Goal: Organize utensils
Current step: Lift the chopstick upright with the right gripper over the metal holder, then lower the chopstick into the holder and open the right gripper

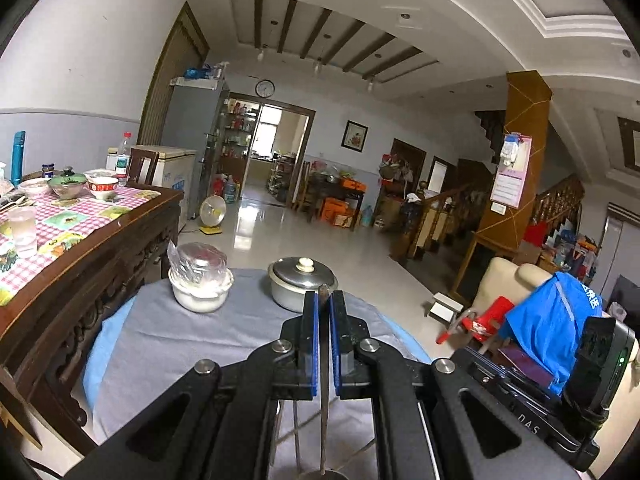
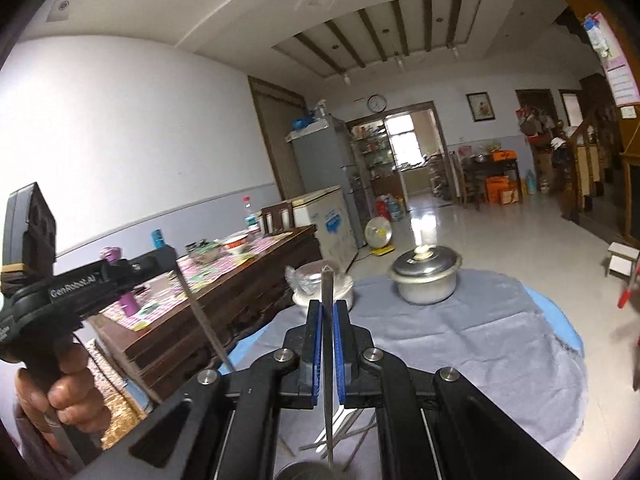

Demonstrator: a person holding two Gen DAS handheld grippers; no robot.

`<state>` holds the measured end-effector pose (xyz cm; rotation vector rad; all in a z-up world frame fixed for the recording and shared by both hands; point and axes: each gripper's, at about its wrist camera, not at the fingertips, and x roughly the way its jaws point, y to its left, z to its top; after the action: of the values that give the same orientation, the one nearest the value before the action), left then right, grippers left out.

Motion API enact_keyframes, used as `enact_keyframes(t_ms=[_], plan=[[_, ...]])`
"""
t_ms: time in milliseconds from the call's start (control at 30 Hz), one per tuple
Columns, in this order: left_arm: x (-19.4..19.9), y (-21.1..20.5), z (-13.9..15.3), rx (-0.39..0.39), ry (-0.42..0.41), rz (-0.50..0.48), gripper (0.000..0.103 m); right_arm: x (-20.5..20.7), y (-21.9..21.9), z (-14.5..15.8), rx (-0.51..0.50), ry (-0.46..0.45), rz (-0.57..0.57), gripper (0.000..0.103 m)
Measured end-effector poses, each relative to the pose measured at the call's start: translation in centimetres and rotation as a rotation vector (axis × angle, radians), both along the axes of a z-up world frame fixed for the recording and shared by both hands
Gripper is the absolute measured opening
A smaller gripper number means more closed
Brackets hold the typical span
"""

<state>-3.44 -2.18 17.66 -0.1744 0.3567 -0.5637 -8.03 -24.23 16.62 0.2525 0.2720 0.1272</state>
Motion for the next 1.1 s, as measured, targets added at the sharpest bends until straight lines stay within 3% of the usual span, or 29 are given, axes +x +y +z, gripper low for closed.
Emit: enact_keyframes(t_ms=[400,600,633,700,767,867,1100], plan=[[-0.3,-1.8,-6.4,0.121,0.142,0.011,0.006,0.1,2.3,-5.2,-0.033,0.134,0.053,0.006],[1.0,-1.5,-10.1,0.198,0.256,0.056,0.007,1.1,1.0,-7.9,0.047,0.232,0.065,0.007],[1.0,-1.5,-10.3,0.205,0.262,0.061,0.008,1.1,0.7,-8.1,0.066,0.240,0.065,0.007],[1.2,-1.2,-10.8,0.228,0.276,0.079,0.029,1.1,0.0,-8.5,0.101,0.251,0.060,0.008],[1.0,-0.8,-10.9,0.263,0.270,0.130,0.042,1.1,-0.8,-8.8,0.141,0.260,0.049,0.011],[0.8,-0.2,-11.2,0.317,0.244,0.201,0.043,1.0,-1.9,-9.0,0.179,0.265,0.022,0.017],[1.2,1.2,-11.6,0.415,0.213,0.332,0.044,1.5,-2.8,-9.5,0.198,0.297,-0.016,0.017]])
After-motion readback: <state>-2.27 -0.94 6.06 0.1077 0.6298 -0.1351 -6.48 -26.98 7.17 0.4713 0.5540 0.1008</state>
